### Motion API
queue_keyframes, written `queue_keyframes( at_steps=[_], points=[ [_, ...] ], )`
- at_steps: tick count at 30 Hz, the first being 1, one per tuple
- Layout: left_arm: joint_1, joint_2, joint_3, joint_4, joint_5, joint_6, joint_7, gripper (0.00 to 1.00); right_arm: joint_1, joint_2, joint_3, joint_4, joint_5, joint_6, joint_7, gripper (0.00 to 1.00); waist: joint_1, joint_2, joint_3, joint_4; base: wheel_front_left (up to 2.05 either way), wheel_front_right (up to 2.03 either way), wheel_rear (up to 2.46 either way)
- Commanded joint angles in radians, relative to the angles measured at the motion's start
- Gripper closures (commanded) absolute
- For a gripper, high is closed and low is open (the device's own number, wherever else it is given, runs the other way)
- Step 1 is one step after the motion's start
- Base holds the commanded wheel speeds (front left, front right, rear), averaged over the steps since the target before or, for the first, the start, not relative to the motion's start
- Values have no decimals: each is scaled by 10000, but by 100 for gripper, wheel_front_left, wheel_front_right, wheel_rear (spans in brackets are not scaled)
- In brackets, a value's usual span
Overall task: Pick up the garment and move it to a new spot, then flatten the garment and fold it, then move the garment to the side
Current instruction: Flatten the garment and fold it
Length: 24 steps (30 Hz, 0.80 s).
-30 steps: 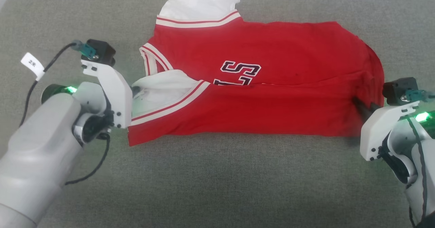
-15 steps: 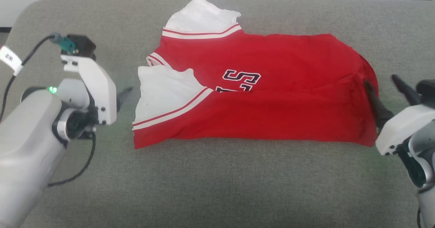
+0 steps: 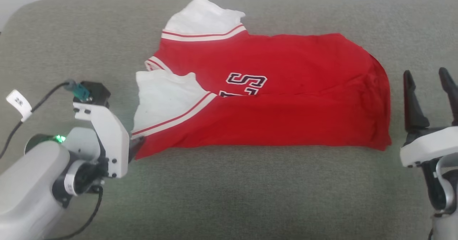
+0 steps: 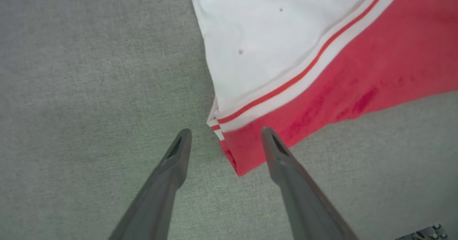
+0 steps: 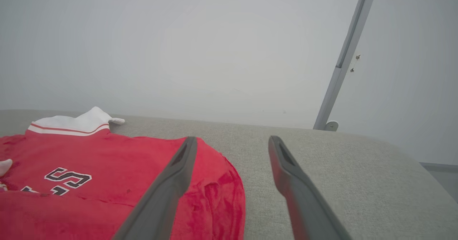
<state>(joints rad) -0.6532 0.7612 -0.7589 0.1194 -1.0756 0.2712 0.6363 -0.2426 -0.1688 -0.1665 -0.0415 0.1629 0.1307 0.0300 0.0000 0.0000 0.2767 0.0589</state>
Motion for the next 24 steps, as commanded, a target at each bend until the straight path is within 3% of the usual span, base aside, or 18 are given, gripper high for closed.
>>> queue_keyframes(
  at_steps=[1,9,16,18,24],
  points=[
    [177,44,-16,-87,-118,96,15,0,132,104,-28,-116,-82,1,-74,0,0,0,103,-138,0,0,0],
    [425,58,-28,364,86,306,-316,0,326,502,-102,-530,-128,1,24,0,0,0,528,-588,0,0,0],
    [494,-352,-265,1556,-20,-8,-372,0,638,586,-146,-491,35,1,812,0,0,0,652,-731,0,0,0],
    [537,-531,-367,1815,-163,-224,-236,100,717,564,-157,-402,152,1,1326,0,0,0,631,-716,0,0,0],
    [379,-931,-563,2280,-136,-684,-205,100,720,500,-200,-257,613,1,3359,0,0,0,632,-537,0,0,0]
  ],
)
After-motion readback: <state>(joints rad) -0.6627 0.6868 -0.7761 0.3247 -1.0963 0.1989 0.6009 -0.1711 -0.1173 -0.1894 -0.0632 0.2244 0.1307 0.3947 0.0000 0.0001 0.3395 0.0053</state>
